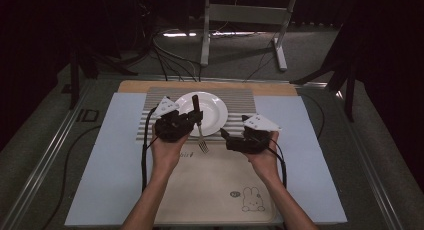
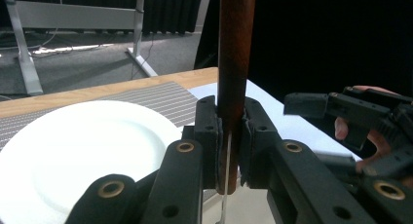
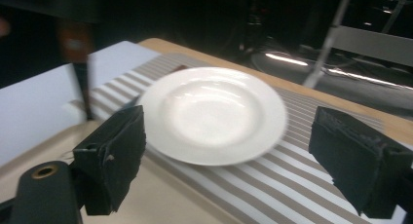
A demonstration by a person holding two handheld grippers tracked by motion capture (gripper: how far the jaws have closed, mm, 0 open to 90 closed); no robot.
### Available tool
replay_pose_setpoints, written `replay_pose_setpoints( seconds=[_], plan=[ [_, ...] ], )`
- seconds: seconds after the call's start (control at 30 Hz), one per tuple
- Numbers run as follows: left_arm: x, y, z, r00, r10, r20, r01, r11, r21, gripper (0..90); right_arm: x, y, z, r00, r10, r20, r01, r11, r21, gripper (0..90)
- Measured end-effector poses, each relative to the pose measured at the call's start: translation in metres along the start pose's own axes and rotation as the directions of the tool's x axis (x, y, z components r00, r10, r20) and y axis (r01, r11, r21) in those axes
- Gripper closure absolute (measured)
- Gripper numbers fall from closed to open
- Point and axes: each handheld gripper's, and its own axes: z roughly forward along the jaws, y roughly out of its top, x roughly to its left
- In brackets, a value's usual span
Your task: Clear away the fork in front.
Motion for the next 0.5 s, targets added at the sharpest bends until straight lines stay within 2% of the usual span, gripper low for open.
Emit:
replay_pose_setpoints(
  seconds=[0.13,0.5],
  plan=[
    [0.006,0.001,-0.005,1.0000,0.003,0.001,-0.003,0.9999,0.015,80.6,-0.016,-0.007,-0.007,0.9992,0.023,0.034,-0.023,1.000,0.003,13.2],
    [0.017,0.001,-0.021,0.9997,0.024,-0.009,-0.023,0.9988,0.044,80.6,-0.043,-0.020,-0.028,0.9937,0.026,0.109,-0.025,1.000,-0.004,11.9]
  ],
)
